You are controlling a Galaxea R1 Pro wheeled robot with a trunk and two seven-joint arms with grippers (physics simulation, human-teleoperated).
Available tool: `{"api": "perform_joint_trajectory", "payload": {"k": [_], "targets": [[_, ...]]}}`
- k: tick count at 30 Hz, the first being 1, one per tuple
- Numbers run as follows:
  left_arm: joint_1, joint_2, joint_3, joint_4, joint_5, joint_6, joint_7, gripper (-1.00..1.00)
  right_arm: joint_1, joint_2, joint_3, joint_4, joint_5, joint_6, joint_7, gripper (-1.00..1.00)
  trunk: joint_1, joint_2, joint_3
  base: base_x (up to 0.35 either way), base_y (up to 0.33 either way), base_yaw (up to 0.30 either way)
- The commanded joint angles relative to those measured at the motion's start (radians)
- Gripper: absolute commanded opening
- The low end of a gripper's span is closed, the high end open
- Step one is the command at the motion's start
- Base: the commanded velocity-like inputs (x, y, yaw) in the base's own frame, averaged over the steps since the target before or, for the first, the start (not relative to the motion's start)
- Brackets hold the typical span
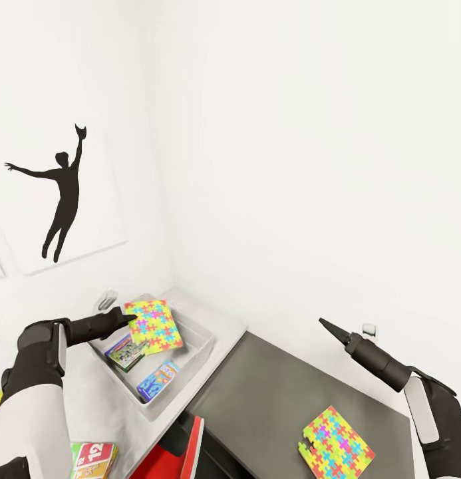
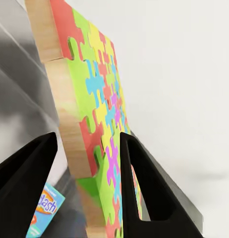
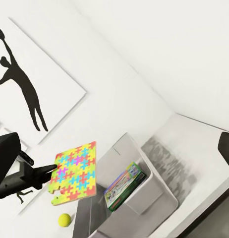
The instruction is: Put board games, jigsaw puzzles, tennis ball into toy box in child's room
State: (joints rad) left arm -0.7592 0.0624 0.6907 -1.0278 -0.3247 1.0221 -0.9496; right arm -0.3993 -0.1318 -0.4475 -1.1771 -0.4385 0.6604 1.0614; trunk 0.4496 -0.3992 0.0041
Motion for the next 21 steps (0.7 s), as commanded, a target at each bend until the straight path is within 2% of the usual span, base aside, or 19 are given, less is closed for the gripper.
{"api": "perform_joint_trajectory", "payload": {"k": [1,5,7,9,12,14,19,21], "targets": [[-0.001,-0.001,0.003,0.0,-0.008,0.006,-0.01,-1.0,0.0,0.0,-0.001,0.0,-0.005,0.007,0.001,1.0,0.0,-0.001,0.0,0.0,0.0,0.0],[-0.001,-0.002,0.003,0.0,-0.006,0.006,0.007,-1.0,0.0,0.0,-0.001,-0.001,-0.005,0.007,0.001,1.0,0.0,-0.001,-0.001,0.0,0.0,0.0],[-0.001,-0.005,0.004,0.024,0.026,-0.004,0.069,-1.0,0.0,0.0,-0.001,-0.002,-0.006,0.008,0.001,1.0,0.0,-0.001,-0.002,0.0,0.0,0.0],[-0.002,-0.006,0.005,0.061,0.074,-0.041,0.143,-1.0,0.0,0.0,0.0,-0.002,-0.006,0.009,0.001,1.0,0.0,-0.001,-0.004,0.0,0.0,0.0],[-0.002,-0.006,0.006,0.085,0.115,-0.072,0.206,-1.0,0.0,0.0,0.001,0.0,-0.006,0.01,0.001,1.0,0.0,-0.001,-0.009,0.0,0.0,0.0],[-0.002,-0.006,0.007,0.097,0.161,-0.086,0.264,-1.0,-0.001,-0.001,0.001,0.001,-0.006,0.01,0.002,1.0,0.0,-0.001,-0.012,0.0,0.0,0.0],[-0.002,-0.005,0.008,0.104,0.246,-0.095,0.358,-1.0,0.0,0.0,0.001,0.002,-0.006,0.01,0.001,1.0,0.0,-0.001,-0.02,0.0,0.0,0.0],[-0.002,-0.004,0.007,0.105,0.268,-0.096,0.378,-1.0,0.0,0.0,0.001,0.002,-0.006,0.01,0.002,1.0,0.0,-0.001,-0.023,0.0,0.0,0.0]]}}
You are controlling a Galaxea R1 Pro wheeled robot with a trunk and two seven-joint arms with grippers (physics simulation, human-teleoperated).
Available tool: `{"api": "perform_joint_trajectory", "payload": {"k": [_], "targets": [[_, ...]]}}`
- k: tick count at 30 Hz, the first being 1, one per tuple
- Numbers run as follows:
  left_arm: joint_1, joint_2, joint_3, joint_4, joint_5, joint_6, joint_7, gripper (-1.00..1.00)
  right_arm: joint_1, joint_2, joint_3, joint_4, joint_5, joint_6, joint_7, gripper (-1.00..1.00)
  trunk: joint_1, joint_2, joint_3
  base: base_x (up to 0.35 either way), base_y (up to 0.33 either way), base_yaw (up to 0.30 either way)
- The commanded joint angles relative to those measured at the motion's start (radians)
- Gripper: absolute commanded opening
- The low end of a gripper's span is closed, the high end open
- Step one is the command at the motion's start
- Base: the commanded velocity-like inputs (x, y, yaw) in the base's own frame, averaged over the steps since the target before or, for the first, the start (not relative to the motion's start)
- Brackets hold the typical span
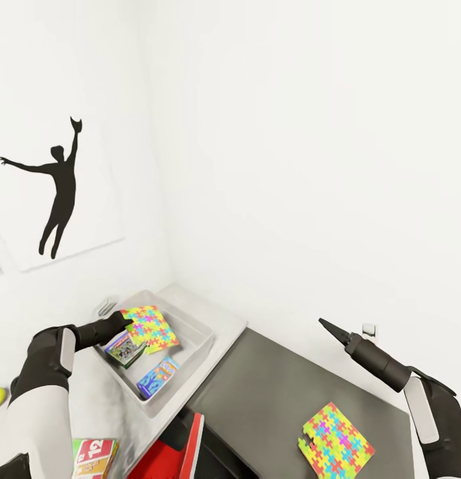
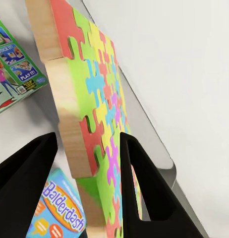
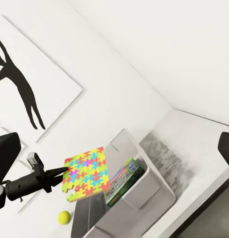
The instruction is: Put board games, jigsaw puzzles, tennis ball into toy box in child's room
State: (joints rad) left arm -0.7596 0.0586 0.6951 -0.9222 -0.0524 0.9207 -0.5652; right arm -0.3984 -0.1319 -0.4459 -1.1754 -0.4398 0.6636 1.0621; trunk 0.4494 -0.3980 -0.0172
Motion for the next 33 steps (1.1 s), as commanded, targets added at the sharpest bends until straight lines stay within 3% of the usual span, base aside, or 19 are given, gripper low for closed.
{"api": "perform_joint_trajectory", "payload": {"k": [1,9,33], "targets": [[-0.001,0.0,0.003,0.0,0.004,0.005,0.003,-1.0,-0.001,0.0,0.0,0.0,-0.005,0.007,0.001,1.0,0.001,-0.002,-0.004,0.0,0.0,0.0],[-0.001,0.002,0.003,0.0,0.02,0.002,0.018,-1.0,-0.001,0.0,0.0,0.0,-0.005,0.007,0.001,1.0,0.001,-0.002,-0.017,0.0,0.0,0.0],[-0.001,-0.002,0.002,0.0,0.023,-0.011,0.019,-1.0,-0.001,-0.001,-0.002,0.002,-0.005,0.007,0.001,1.0,0.001,-0.002,-0.056,0.0,0.0,0.0]]}}
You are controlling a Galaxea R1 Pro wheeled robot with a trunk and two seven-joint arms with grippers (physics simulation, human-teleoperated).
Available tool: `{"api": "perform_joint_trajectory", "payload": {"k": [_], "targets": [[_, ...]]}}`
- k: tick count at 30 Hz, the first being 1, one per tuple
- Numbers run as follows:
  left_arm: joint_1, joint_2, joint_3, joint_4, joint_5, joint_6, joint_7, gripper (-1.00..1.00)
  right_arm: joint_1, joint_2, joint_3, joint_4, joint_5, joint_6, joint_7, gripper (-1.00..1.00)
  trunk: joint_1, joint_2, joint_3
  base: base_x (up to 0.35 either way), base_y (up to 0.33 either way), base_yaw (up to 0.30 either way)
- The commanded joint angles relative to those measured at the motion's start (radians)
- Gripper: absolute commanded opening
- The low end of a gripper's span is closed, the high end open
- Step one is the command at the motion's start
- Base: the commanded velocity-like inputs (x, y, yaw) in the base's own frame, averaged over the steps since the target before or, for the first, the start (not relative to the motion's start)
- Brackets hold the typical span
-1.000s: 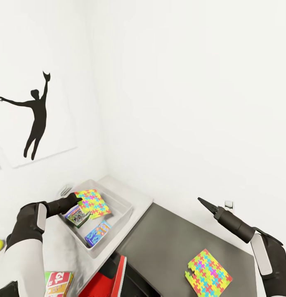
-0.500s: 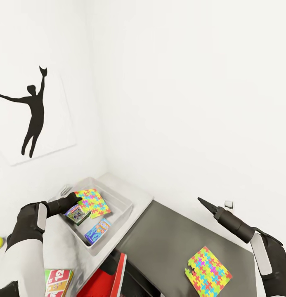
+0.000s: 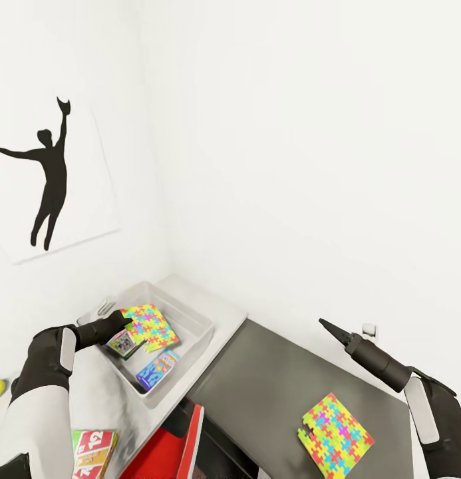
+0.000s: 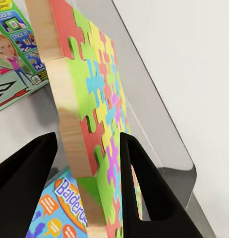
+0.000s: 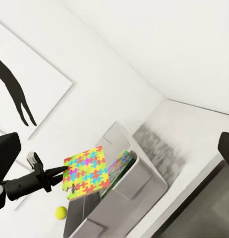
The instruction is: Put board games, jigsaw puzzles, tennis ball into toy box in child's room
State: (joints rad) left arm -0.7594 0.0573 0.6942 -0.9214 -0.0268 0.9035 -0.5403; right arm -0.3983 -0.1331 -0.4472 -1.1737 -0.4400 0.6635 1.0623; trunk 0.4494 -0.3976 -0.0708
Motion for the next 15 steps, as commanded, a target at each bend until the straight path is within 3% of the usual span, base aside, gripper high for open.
{"api": "perform_joint_trajectory", "payload": {"k": [1,15], "targets": [[-0.002,0.0,0.003,-0.001,-0.002,0.006,-0.005,-1.0,-0.001,0.0,-0.001,0.0,-0.005,0.007,0.001,1.0,0.001,-0.002,-0.004,0.0,0.0,0.0],[-0.001,-0.001,0.002,-0.001,-0.002,0.005,-0.006,-1.0,-0.001,0.001,-0.001,0.0,-0.005,0.005,0.001,1.0,0.001,-0.002,-0.027,0.0,0.0,0.0]]}}
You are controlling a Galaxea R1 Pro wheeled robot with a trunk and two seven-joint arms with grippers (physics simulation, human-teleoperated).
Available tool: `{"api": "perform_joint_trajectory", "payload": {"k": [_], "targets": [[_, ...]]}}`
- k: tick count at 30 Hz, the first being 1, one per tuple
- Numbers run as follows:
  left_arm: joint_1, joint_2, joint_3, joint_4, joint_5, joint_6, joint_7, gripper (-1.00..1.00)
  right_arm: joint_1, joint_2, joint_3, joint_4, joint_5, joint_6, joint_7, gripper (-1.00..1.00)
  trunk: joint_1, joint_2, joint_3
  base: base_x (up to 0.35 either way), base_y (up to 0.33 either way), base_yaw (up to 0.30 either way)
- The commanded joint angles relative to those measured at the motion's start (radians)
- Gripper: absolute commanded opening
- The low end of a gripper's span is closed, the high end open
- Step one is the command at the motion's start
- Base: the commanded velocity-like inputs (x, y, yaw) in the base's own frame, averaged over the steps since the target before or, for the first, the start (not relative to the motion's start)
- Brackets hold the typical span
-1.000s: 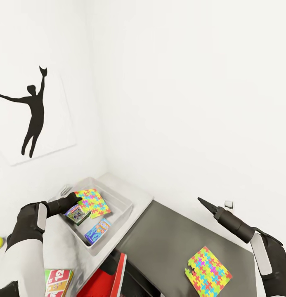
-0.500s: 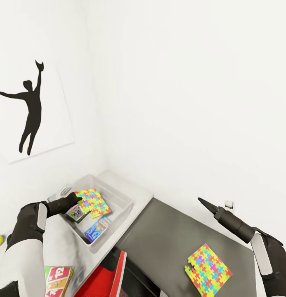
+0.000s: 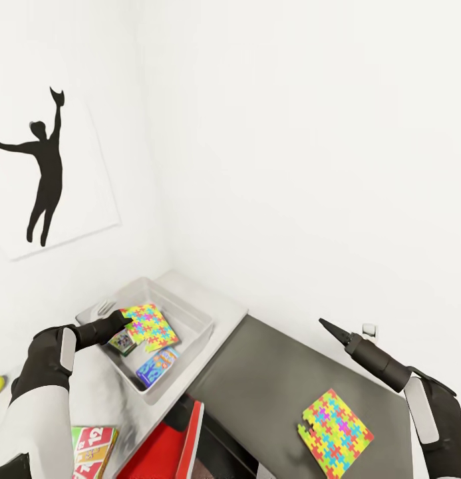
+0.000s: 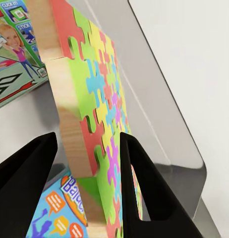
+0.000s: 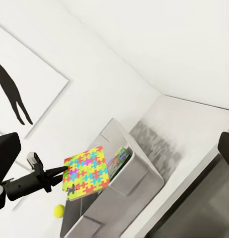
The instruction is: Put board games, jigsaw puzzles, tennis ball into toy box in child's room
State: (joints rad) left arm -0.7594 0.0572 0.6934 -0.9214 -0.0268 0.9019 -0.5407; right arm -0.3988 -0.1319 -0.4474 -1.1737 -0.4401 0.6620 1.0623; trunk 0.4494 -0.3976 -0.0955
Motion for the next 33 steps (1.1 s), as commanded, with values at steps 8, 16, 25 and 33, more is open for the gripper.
{"api": "perform_joint_trajectory", "payload": {"k": [8,16,25,33], "targets": [[-0.002,0.0,0.003,-0.002,-0.002,0.006,-0.005,-1.0,-0.001,-0.002,-0.002,0.0,-0.006,0.007,0.002,1.0,0.001,-0.002,-0.008,0.0,0.0,0.0],[-0.002,0.001,0.003,-0.003,-0.002,0.006,-0.005,1.0,-0.001,-0.002,-0.002,0.0,-0.006,0.005,0.002,1.0,0.001,-0.002,-0.009,0.0,0.0,0.0],[-0.002,0.002,0.003,-0.012,-0.001,0.008,-0.007,1.0,-0.001,-0.002,-0.002,-0.001,-0.006,0.005,0.004,1.0,0.001,-0.002,-0.009,0.0,0.0,0.0],[-0.001,0.009,0.003,-0.067,0.009,0.028,-0.06,1.0,-0.001,-0.002,-0.003,-0.002,-0.006,0.005,0.004,1.0,0.001,-0.002,-0.009,0.0,0.0,0.0]]}}
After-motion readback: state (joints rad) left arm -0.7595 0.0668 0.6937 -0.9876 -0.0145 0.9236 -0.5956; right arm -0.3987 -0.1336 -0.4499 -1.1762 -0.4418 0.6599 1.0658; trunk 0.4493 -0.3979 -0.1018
